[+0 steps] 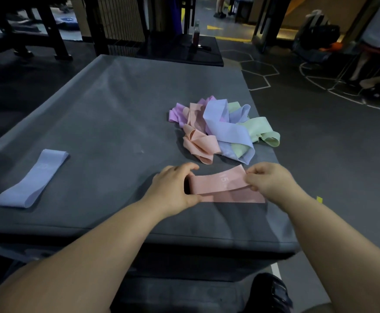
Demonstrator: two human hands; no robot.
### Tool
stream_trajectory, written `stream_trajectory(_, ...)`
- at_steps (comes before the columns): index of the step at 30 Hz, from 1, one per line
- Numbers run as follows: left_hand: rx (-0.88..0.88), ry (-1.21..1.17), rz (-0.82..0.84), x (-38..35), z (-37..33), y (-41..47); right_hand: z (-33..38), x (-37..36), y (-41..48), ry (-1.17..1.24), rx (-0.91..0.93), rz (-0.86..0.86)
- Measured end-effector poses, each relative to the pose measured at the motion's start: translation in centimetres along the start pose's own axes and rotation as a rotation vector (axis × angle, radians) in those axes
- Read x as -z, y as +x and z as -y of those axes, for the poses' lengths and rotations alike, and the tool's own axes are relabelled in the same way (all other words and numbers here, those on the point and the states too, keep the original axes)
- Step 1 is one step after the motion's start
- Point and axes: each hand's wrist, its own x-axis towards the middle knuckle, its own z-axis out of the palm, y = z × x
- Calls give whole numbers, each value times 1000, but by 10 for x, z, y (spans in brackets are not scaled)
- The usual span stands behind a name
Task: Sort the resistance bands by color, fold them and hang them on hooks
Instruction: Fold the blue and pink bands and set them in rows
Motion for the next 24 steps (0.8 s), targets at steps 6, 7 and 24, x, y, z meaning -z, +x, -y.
stream_trajectory(6,-24,19,11,-6,-2,1,-20,15,2,-42,-90,23)
stream_trajectory(7,-25,20,17,-6,-2,1,-23,15,2,-58,-96,26)
stream_trajectory(24,-53,-4,24,-9,-5,3,-26,23,-3,-284,-111,45)
